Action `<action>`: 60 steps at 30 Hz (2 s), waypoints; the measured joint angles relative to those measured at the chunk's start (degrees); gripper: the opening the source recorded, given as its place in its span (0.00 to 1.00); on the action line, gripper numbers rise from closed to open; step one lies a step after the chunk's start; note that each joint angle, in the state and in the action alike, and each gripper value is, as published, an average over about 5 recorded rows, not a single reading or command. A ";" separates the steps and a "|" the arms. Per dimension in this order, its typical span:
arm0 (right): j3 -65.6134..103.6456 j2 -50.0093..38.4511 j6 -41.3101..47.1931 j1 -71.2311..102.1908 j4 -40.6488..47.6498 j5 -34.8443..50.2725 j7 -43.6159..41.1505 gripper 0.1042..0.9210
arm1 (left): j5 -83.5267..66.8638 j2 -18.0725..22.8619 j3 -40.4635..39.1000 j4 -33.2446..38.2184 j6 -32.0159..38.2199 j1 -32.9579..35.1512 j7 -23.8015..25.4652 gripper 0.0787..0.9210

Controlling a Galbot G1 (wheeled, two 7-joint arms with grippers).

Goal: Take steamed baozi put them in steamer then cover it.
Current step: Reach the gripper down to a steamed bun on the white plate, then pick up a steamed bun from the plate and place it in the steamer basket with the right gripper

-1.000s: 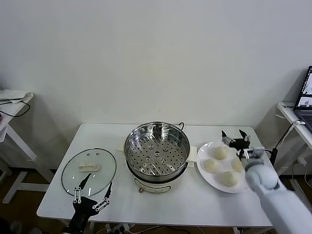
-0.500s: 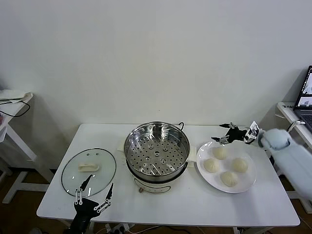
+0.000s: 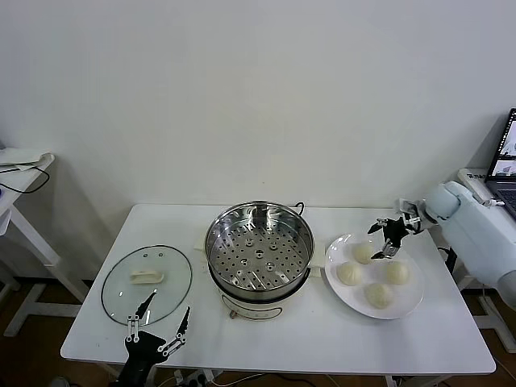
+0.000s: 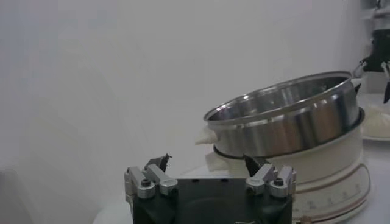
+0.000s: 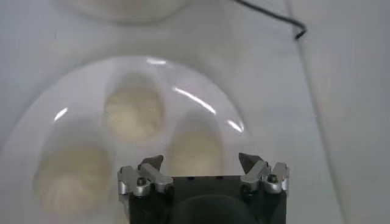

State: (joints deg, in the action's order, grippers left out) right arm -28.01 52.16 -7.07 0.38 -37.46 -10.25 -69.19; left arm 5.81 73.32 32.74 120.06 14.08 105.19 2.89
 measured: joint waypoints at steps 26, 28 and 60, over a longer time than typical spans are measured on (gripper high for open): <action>-2.96 6.47 -2.40 -1.48 5.98 -8.35 2.81 0.72 | 0.14 0.38 0.11 -0.99 0.30 -0.28 -0.19 0.88; -3.32 6.18 -2.68 -1.79 5.41 -8.24 2.81 0.70 | 0.15 0.44 0.10 -0.98 0.30 -0.28 -0.19 0.88; -28.48 11.31 -32.73 -28.00 -27.55 -2.17 3.92 0.73 | 0.19 0.02 -0.11 0.88 0.88 0.23 -0.54 0.88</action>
State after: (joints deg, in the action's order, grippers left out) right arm -56.49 63.47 -39.80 -27.62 -65.01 -12.42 -65.27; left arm 6.00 73.34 32.63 120.94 14.96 105.42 2.35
